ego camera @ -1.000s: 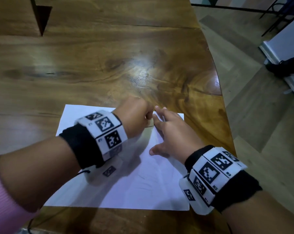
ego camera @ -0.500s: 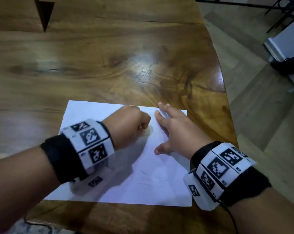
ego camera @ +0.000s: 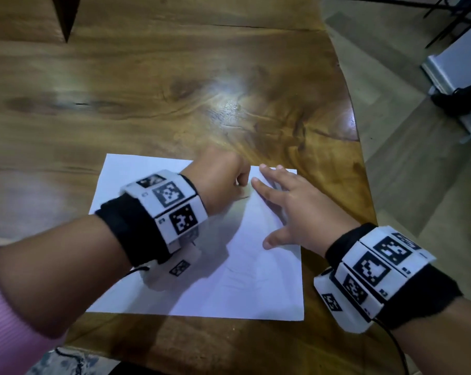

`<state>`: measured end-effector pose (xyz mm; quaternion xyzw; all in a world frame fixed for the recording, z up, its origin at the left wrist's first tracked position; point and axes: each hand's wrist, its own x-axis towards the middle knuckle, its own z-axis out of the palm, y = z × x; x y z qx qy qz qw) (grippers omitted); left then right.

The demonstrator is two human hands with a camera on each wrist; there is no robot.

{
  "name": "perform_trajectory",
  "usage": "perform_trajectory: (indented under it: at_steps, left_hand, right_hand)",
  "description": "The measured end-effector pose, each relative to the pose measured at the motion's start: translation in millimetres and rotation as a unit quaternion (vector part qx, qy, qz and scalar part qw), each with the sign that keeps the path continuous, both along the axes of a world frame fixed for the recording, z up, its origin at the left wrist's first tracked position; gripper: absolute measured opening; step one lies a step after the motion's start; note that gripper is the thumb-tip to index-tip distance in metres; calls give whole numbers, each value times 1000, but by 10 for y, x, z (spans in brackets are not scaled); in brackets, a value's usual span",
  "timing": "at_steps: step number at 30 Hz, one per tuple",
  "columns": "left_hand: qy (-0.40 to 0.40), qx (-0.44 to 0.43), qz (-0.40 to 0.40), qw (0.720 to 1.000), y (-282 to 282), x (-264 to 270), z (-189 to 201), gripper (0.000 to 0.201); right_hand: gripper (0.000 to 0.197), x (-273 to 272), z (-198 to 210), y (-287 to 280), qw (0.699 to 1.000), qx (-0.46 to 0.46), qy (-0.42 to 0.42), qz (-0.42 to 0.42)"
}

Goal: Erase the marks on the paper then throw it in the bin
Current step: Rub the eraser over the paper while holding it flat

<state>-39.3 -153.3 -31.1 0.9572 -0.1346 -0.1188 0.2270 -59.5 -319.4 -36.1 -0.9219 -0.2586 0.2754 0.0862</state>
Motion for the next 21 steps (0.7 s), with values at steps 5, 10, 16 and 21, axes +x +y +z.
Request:
perform_trajectory:
  at_steps: [5, 10, 16, 21]
  left_hand:
    - [9, -44, -84, 995, 189, -495, -102, 20]
    - [31, -44, -82, 995, 206, -480, -72, 13]
    - [-1, -34, -48, 998, 68, -260, -125, 7]
    - [89, -49, -133, 986, 221, -783, -99, 9]
  right_hand:
    - [109, -9, -43, -16, 1000, 8, 5, -6]
    - [109, -16, -36, -8, 1000, 9, 6, -9]
    - [109, -10, -18, -1, 1000, 7, 8, -11]
    - [108, -12, -34, -6, 1000, 10, 11, -13]
